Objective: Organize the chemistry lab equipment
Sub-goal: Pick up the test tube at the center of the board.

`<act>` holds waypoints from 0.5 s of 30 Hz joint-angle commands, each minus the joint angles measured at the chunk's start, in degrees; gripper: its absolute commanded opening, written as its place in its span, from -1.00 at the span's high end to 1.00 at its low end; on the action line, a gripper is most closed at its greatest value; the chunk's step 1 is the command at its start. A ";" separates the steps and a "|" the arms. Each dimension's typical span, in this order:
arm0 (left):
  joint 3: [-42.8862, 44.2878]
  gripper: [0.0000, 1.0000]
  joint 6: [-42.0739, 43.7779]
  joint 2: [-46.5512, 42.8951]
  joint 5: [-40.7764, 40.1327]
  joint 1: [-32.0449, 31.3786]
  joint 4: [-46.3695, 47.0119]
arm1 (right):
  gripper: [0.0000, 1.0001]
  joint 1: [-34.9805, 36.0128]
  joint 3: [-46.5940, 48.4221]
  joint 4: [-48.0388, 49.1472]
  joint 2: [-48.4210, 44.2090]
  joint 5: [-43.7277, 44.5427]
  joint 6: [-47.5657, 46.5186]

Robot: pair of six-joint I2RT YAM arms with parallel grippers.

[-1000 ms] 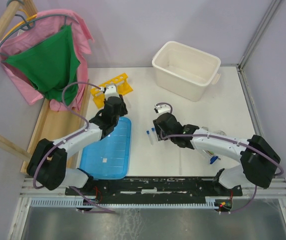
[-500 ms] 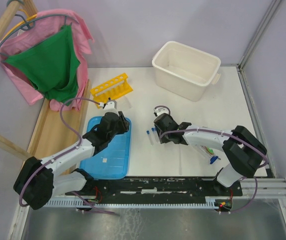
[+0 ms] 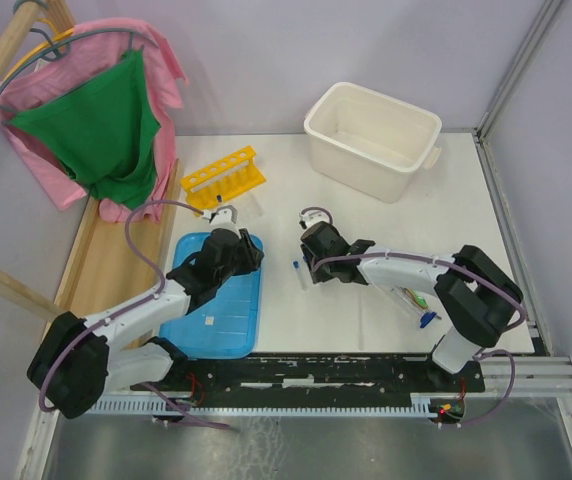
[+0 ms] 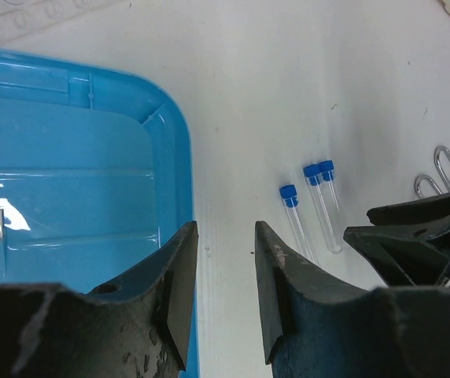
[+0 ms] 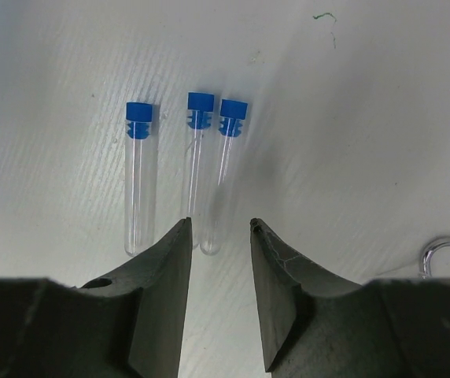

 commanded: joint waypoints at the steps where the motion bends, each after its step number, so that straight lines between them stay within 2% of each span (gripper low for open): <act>1: 0.08 0.17 -2.52 0.25 1.45 -0.61 2.89 | 0.13 -0.20 2.24 1.17 1.03 1.24 -0.19; 15: -0.34 0.18 -2.89 2.33 1.88 -1.17 3.77 | 0.27 -0.20 3.08 1.49 4.17 1.65 0.16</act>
